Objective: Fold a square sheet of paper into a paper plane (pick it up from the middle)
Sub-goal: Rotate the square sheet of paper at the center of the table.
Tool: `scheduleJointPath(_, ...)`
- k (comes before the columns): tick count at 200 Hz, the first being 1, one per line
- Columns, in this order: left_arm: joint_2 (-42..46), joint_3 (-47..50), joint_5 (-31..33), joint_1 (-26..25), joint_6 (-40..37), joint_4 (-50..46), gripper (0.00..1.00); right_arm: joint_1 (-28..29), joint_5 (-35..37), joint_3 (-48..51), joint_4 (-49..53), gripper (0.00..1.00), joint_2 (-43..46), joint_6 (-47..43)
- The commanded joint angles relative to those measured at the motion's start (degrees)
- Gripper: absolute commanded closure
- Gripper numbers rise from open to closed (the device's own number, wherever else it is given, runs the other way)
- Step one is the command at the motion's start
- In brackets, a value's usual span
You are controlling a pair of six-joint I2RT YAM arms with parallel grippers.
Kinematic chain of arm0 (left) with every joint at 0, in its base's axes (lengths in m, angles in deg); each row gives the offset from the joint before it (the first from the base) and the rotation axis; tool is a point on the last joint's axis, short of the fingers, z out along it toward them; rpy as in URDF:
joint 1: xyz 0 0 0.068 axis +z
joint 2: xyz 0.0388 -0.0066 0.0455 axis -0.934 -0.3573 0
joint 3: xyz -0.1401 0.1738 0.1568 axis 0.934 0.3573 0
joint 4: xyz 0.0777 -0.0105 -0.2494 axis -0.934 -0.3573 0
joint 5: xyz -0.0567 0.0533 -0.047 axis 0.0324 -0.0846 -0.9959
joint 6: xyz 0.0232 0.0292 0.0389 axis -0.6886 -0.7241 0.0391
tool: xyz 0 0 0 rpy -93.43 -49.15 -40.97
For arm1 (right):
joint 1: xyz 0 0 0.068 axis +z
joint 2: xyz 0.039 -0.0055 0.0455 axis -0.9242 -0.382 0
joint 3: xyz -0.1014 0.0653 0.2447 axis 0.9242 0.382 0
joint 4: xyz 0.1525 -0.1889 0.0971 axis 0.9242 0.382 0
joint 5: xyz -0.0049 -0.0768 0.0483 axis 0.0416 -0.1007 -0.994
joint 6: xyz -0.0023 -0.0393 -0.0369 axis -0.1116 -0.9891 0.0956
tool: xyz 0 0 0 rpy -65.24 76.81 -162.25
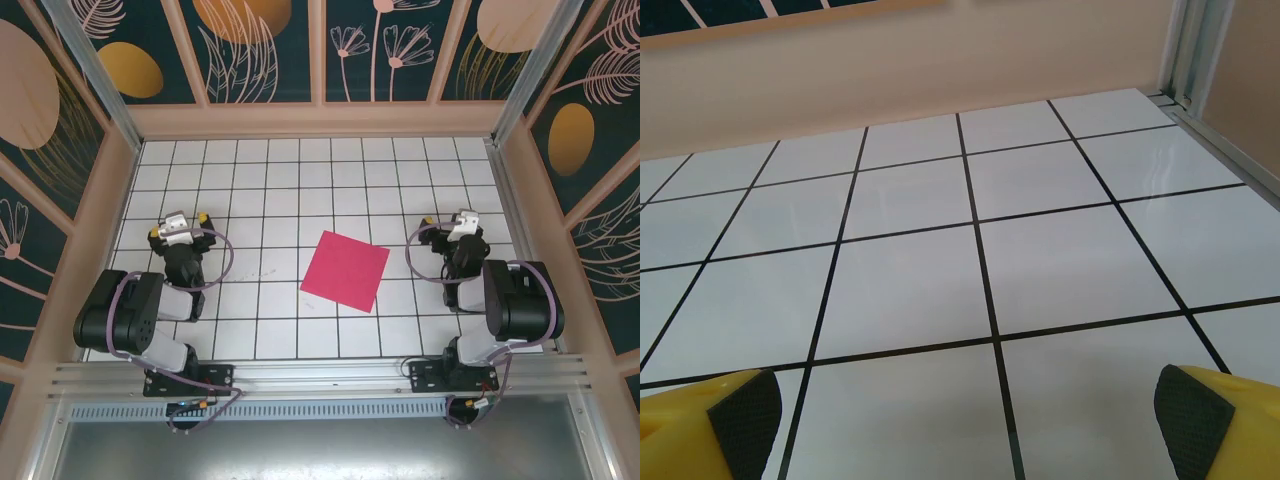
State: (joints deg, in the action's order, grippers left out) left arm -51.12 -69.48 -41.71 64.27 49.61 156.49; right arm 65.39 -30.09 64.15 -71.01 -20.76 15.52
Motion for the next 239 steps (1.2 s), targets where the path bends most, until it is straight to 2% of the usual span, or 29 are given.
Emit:
scheduleJointPath(1, -0.02, -0.66, -0.64, 0.49, 0.71, 1.25, 0.01, 0.23, 0.38, -0.87, -2.88, 0.01, 0.29, 0.31)
scheduleJointPath(78, 0.01, -0.66, -0.71, 0.49, 0.75, 1.25, 0.01, -0.99, -1.90, -0.81, -2.96, 0.01, 0.29, 0.93)
scheduleJointPath(112, 0.64, 0.47, -0.12, 0.49, 0.78, 3.02, 0.01, -0.18, -0.18, -0.91, -2.75, 0.01, 0.75, 0.49)
scheduleJointPath(131, 2.33, 2.62, -0.40, 0.49, 0.67, 5.10, 0.01, 1.62, 3.61, -2.60, 4.20, 0.01, 5.68, -0.11)
scheduleJointPath(173, 4.43, 4.94, -0.70, 0.49, 0.33, 9.13, 0.01, 2.76, 7.46, -12.96, 37.70, 0.01, 17.89, 9.78)
scheduleJointPath(193, 17.72, 3.63, 1.10, 0.51, 1.84, -5.55, 0.01, 2.73, 11.78, -23.47, 58.33, 0.01, 20.00, 25.15)
scheduleJointPath(208, 26.11, 1.31, 1.04, 0.48, 4.69, -18.25, 0.01, 2.30, 10.36, -31.74, 73.62, 0.01, 18.25, 35.03)
scheduleJointPath(221, 31.91, -2.24, 0.43, 0.49, 9.66, -30.88, 0.01, 2.13, 3.12, -34.95, 78.06, 0.01, 15.95, 35.46)
scheduleJointPath(239, 38.59, -6.55, 0.01, 0.49, 20.53, -45.23, 0.01, 3.31, -13.43, -35.77, 75.50, 0.09, 13.89, 33.83)
